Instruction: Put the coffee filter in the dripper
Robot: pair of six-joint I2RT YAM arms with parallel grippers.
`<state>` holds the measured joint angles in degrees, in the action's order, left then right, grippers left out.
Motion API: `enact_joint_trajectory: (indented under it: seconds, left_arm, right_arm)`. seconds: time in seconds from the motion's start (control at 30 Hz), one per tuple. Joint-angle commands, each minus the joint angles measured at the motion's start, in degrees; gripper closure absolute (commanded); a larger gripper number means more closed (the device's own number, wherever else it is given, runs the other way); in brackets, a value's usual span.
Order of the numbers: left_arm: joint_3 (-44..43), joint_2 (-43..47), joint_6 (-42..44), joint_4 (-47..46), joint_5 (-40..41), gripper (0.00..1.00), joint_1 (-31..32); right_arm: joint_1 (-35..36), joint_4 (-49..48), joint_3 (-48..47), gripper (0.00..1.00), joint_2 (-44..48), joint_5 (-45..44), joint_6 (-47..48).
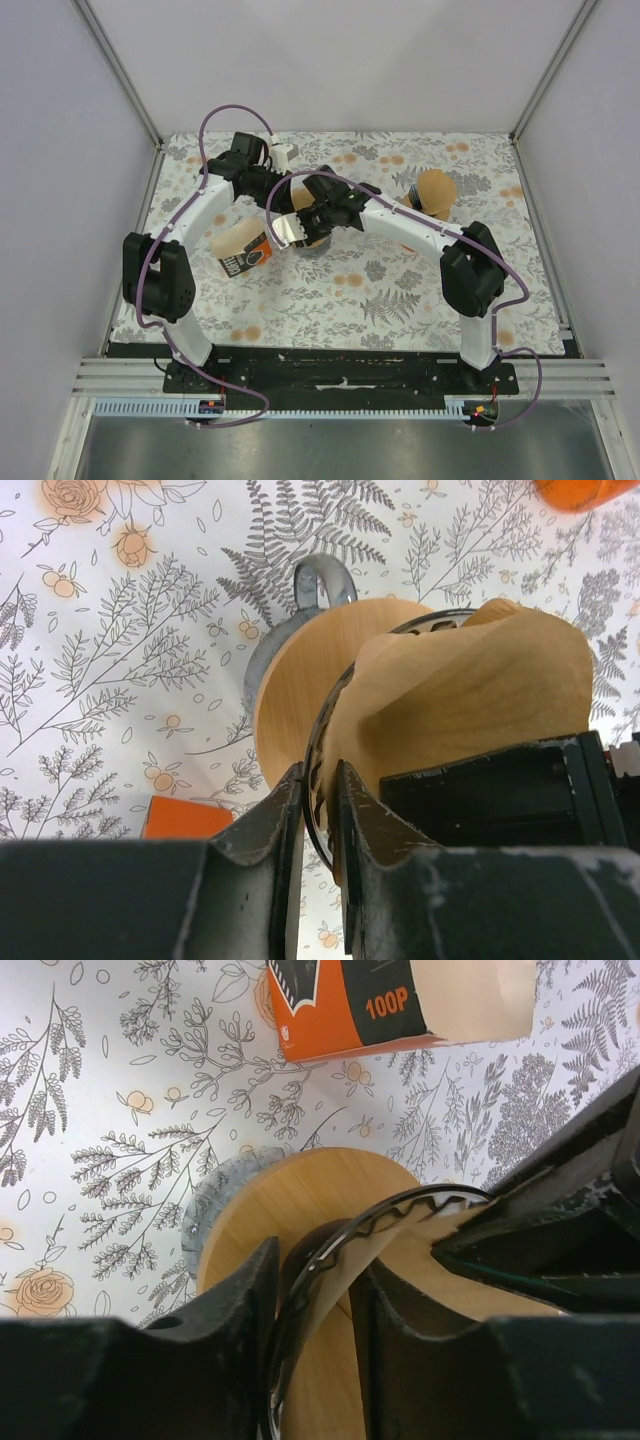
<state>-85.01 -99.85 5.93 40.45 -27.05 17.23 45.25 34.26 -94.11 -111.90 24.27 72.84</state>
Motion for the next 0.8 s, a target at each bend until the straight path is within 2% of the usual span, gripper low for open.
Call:
enact_joint_trajectory:
  seconds: [0.0, 0.17, 0.27, 0.3, 0.33, 0.37, 0.43, 0.53, 0.67, 0.77]
  left_arm:
    - [-0.15, -0.08, 1.71, 0.6, -0.73, 0.78, 0.52]
    - [-0.33, 0.01, 1.98, 0.51, -0.55, 0.78, 0.43]
    - [-0.33, -0.08, 1.89, 0.6, -0.38, 0.78, 0.52]
    - [-0.33, 0.01, 1.98, 0.6, -0.29, 0.78, 0.52]
    - [-0.42, 0.01, 1.89, 0.51, -0.29, 0.78, 0.52]
    - [-0.42, -0.08, 1.89, 0.6, -0.37, 0.78, 0.52]
    - [-0.24, -0.17, 1.98, 0.6, -0.29, 0.78, 0.43]
    - [-0.33, 0.01, 2.06, 0.51, -0.2, 0.78, 0.52]
    - [-0.24, 0.01, 1.98, 0.25, 0.07, 0.78, 0.52]
    - [-0.24, 0.1, 1.98, 0.25, -0.11, 0.78, 0.52]
  right_arm:
    - [0.45, -0.86, -1.87, 0.65, -1.22, -1.24, -1.3]
    - [0.45, -0.42, -0.29, 0.85, -0.87, -2.21, -0.94]
    - [0.45, -0.42, 0.67, 0.86, -0.43, -2.3, -1.12]
    - [0.45, -0.51, 0.68, 0.8, -0.17, -2.56, -1.38]
    - [0.45, -0.95, 0.76, 0.65, -0.08, -2.91, -1.99]
    - [0.36, -1.39, 0.94, 0.53, 0.36, -3.35, -2.43]
    - [0.36, -1.65, 1.64, 0.39, 1.67, -3.44, -2.7]
    - [0.36, -2.79, 2.78, 0.31, 4.66, -1.69, -4.45]
    - [0.36, -3.15, 3.58, 0.11, 9.4, 2.79, -9.89]
    - [-0.08, -4.2, 4.8, 0.08, 12.92, 6.39, -14.55]
